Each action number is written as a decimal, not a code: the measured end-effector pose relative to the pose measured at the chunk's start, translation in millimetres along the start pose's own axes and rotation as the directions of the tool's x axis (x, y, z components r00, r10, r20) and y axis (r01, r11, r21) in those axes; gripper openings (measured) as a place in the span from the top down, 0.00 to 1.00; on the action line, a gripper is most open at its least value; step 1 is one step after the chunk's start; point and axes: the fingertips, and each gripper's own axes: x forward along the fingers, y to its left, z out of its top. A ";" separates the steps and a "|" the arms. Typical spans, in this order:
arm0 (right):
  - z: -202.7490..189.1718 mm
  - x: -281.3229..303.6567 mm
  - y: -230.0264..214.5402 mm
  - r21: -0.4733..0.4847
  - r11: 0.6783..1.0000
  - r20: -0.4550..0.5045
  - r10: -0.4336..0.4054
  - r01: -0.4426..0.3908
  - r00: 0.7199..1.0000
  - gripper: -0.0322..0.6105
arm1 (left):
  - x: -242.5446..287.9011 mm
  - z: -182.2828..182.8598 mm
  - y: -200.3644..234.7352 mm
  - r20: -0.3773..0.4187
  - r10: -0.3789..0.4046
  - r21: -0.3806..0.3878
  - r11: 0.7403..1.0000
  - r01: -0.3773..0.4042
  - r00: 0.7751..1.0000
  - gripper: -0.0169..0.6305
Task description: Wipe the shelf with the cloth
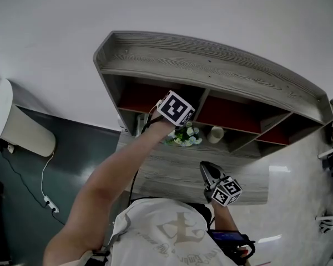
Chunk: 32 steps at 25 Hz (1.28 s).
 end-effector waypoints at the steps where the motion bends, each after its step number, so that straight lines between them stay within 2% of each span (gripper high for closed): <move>1: -0.1 0.7 0.4 0.001 1.000 0.000 0.001 -0.001 1.000 0.94 | -0.8 -1.1 1.2 -0.005 0.005 0.008 1.000 -0.005 1.000 0.83; 8: -1.8 10.5 1.9 -0.002 1.000 -0.009 0.015 -0.015 1.000 0.94 | -4.7 -13.8 20.0 -0.019 0.039 0.005 0.999 -0.039 0.999 0.83; 17: 1.9 35.8 6.3 -0.012 0.998 -0.027 0.062 -0.062 0.998 0.94 | -27.8 -33.9 61.0 -0.009 0.103 -0.088 0.991 -0.104 0.995 0.83; 27: 3.2 54.8 13.6 -0.020 0.995 -0.049 0.099 -0.100 0.994 0.94 | -61.8 -60.2 116.4 -0.019 0.224 -0.162 0.961 -0.224 0.974 0.83; 32: 2.3 57.8 15.5 -0.015 0.994 -0.058 0.109 -0.110 0.992 0.94 | -74.0 -69.3 133.3 -0.020 0.255 -0.214 0.944 -0.253 0.967 0.83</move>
